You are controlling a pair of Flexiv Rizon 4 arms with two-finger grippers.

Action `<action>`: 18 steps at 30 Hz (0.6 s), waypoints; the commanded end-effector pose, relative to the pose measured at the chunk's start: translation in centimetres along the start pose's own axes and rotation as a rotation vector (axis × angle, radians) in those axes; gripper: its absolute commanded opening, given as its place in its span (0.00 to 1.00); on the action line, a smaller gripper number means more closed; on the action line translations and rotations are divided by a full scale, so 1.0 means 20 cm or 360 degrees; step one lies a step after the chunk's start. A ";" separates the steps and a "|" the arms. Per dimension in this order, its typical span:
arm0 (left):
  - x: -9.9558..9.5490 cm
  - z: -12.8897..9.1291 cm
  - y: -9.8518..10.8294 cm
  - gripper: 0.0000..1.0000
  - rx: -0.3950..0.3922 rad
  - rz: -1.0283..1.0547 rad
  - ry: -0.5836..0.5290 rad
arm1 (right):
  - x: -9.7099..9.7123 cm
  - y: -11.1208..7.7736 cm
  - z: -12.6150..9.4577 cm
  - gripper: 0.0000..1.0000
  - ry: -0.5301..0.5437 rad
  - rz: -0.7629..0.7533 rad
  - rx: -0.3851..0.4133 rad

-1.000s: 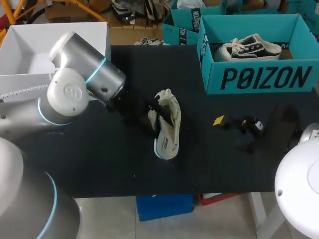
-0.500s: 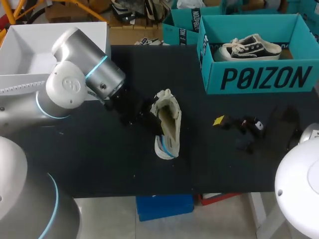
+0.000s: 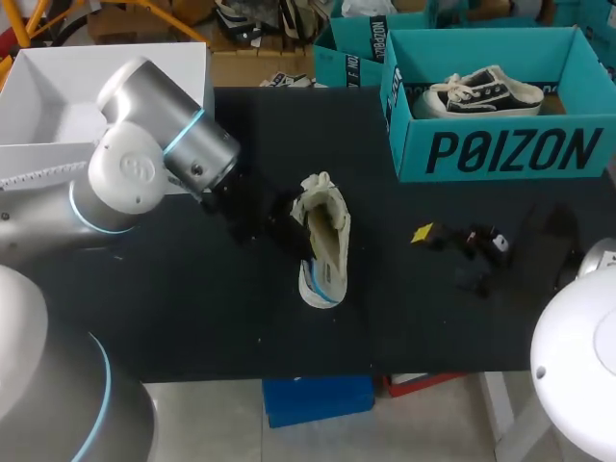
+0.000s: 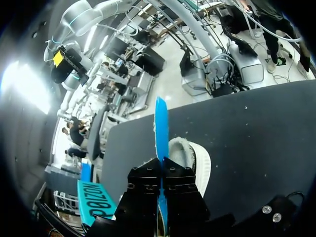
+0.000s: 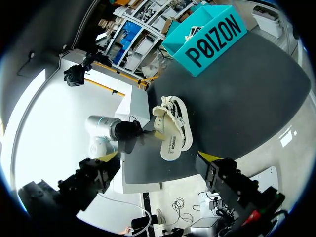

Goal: Take the shoe out of the shoebox, open the shoe tongue, remove and reinsert the insole, then place the shoe into the shoebox

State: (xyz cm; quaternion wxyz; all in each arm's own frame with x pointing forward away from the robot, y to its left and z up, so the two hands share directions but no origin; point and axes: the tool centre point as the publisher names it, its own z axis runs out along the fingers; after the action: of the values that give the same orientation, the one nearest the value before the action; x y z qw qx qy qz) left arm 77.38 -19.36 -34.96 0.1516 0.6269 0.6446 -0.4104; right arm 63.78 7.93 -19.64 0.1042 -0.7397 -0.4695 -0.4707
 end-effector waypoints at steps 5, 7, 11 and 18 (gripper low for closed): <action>0.03 0.00 -0.01 0.00 -0.0068 0.0006 -0.0044 | -0.03 0.01 -0.01 1.00 0.0018 0.0018 0.0220; 0.05 0.00 0.01 0.00 -0.0089 0.0001 -0.0048 | -0.03 0.01 -0.01 1.00 0.0018 0.0018 0.0220; 0.06 -0.01 0.04 0.00 -0.0127 -0.0005 -0.0062 | -0.03 0.01 -0.01 1.00 0.0018 0.0018 0.0220; 0.06 -0.03 0.12 0.00 -0.0207 -0.0008 -0.0097 | -0.03 0.01 -0.01 1.00 0.0018 0.0018 0.0220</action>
State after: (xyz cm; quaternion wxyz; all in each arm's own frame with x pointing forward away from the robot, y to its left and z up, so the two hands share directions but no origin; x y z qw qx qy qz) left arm 79.60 -18.34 -36.06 0.2056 0.6015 0.6665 -0.3895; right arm 63.78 7.93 -19.64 0.1042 -0.7397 -0.4695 -0.4707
